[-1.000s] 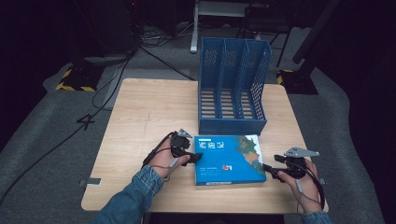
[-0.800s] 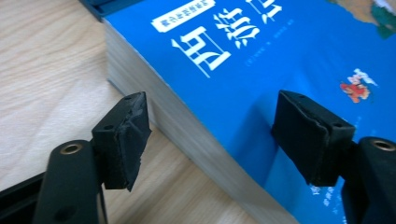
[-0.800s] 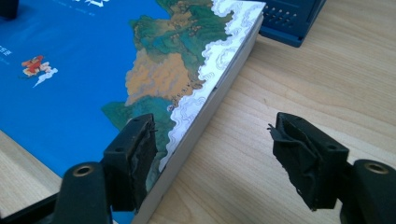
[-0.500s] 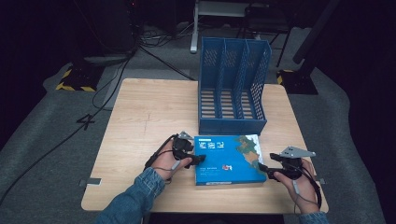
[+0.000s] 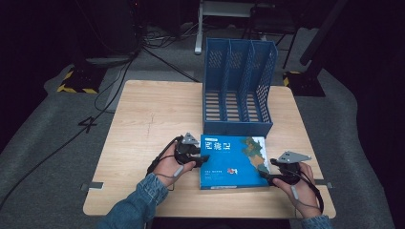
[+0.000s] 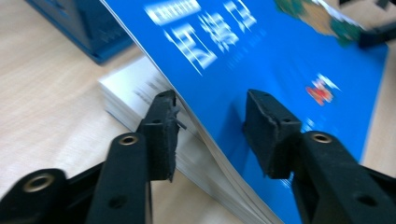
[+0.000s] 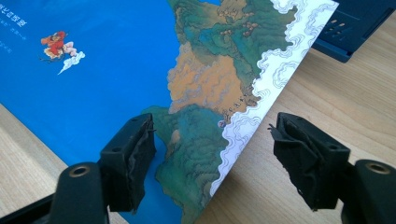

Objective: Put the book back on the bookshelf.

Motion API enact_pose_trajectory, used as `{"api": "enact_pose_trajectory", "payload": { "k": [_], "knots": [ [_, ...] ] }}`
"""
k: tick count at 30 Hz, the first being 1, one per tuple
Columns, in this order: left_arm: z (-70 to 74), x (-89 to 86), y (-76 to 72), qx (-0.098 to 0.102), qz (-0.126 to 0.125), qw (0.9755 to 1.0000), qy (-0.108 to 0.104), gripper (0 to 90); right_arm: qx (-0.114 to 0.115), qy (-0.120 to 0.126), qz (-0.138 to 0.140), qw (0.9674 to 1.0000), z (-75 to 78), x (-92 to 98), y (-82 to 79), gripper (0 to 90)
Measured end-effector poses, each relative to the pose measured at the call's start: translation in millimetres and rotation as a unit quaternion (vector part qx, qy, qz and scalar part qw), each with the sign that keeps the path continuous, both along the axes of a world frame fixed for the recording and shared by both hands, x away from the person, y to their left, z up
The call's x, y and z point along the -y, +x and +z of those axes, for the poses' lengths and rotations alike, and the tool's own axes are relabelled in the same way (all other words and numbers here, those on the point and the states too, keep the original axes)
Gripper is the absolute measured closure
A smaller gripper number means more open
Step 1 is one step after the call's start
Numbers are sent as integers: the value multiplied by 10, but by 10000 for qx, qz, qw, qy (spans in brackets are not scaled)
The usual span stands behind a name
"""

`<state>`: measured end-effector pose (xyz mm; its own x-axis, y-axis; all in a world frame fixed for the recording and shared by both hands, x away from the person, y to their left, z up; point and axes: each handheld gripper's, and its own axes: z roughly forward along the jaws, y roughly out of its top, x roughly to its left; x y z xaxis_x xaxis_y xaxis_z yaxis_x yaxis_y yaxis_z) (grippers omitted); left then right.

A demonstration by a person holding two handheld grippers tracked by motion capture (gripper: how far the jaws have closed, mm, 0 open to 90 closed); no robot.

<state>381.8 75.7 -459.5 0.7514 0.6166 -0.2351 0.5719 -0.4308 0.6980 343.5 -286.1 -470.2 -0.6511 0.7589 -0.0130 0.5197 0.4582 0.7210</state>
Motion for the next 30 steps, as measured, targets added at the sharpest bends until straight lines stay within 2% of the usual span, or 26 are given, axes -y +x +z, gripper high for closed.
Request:
{"api": "enact_pose_trajectory", "payload": {
  "k": [1, 2, 3, 4, 6, 11, 16, 19, 21, 25, 30],
  "knots": [
    [-19, 22, -23, -160, -105, 9998, 0, 555, -9, 17, -1, 10000, -2, 1, 2, 299],
    [-43, 60, -56, -422, -244, 9988, -4, 558, -16, 26, -5, 10000, -3, 0, 2, 299],
    [-68, 93, -82, -593, -385, 9975, 14, 564, -13, 34, -6, 10000, -5, -2, 5, 299],
    [-87, 115, -99, -649, -455, 9968, 25, 557, -17, 38, -7, 10000, -6, -5, 6, 299],
    [-94, 130, -113, -623, -441, 9971, 34, 535, -26, 59, -8, 10000, -9, -14, 9, 299],
    [-121, 70, -94, -888, -382, 9951, -214, 590, 7, 48, 29, 10000, -10, -21, 12, 298],
    [-105, 69, -100, -1061, -429, 9932, -193, 629, 68, 19, 38, 10000, -8, -23, 5, 294],
    [-76, 60, -92, -1074, -452, 9929, -217, 704, 123, 9, 0, 9999, 20, -38, -24, 303],
    [-40, 53, -84, -1122, -475, 9922, -262, 754, 284, -119, 9, 9995, 63, -96, -72, 303],
    [35, 58, -62, -1300, -503, 9899, -268, 799, 564, -9, 151, 9983, 147, -212, -145, 284],
    [108, 82, -30, -1406, -493, 9884, -283, 814, 609, 321, 294, 9972, 189, -292, -237, 242]
  ]
}}
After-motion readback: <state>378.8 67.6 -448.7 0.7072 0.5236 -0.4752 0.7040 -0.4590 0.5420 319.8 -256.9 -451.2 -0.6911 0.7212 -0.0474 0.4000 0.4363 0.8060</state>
